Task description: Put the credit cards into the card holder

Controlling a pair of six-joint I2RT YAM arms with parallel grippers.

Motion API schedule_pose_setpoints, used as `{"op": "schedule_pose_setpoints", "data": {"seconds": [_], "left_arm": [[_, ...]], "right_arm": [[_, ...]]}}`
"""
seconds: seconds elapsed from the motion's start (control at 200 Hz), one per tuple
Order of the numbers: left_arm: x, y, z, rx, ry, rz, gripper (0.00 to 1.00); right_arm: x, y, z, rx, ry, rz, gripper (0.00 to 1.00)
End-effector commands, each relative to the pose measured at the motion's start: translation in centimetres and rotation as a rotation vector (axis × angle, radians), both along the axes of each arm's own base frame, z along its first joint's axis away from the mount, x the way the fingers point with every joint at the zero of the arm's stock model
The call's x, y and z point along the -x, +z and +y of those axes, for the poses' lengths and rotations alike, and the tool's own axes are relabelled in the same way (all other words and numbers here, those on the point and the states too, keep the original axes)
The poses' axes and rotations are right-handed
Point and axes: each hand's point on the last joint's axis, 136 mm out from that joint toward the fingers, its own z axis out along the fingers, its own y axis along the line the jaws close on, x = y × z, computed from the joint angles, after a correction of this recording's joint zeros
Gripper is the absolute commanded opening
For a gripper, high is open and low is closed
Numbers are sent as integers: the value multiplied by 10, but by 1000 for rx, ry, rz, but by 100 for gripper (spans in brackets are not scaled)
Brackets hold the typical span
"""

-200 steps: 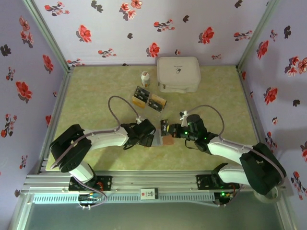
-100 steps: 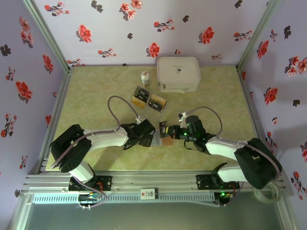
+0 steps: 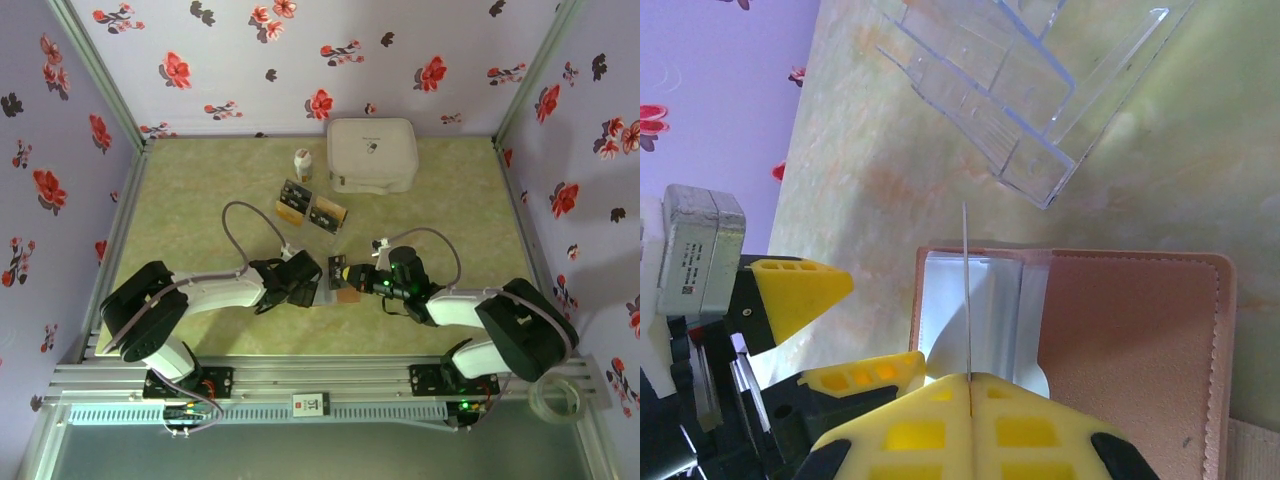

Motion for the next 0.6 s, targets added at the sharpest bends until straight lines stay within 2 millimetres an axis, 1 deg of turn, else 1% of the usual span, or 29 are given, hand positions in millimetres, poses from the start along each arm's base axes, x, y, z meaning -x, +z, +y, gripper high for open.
{"op": "schedule_pose_setpoints", "data": {"seconds": [0.0, 0.255, 0.595], "left_arm": [[5, -6, 19, -55, 27, 7, 100], [6, -6, 19, -50, 31, 6, 100], [6, -8, 20, -51, 34, 8, 100]], "right_arm": [[0, 5, 4, -45, 7, -22, 0], [0, -2, 2, -47, -8, -25, 0], [0, -7, 5, -57, -4, -19, 0]]}}
